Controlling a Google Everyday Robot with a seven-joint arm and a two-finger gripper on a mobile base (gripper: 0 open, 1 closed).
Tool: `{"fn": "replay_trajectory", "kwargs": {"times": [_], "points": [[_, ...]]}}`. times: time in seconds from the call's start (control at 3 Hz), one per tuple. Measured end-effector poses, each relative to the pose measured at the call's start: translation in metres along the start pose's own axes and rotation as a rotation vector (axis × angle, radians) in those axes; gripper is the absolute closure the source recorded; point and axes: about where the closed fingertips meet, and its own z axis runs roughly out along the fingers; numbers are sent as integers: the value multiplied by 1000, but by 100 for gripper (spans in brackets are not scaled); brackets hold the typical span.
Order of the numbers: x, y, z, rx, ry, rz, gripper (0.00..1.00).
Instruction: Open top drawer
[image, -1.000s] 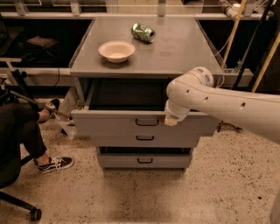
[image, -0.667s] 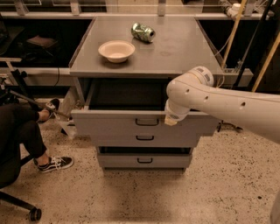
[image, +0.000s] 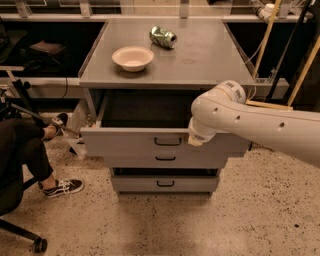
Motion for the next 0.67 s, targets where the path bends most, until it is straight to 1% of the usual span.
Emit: {"fn": "replay_trajectory", "kwargs": {"times": [0.33,0.67], "points": [[5,14,0,2,-2,1,100],[4,13,-4,2,-2,1,100]]}}
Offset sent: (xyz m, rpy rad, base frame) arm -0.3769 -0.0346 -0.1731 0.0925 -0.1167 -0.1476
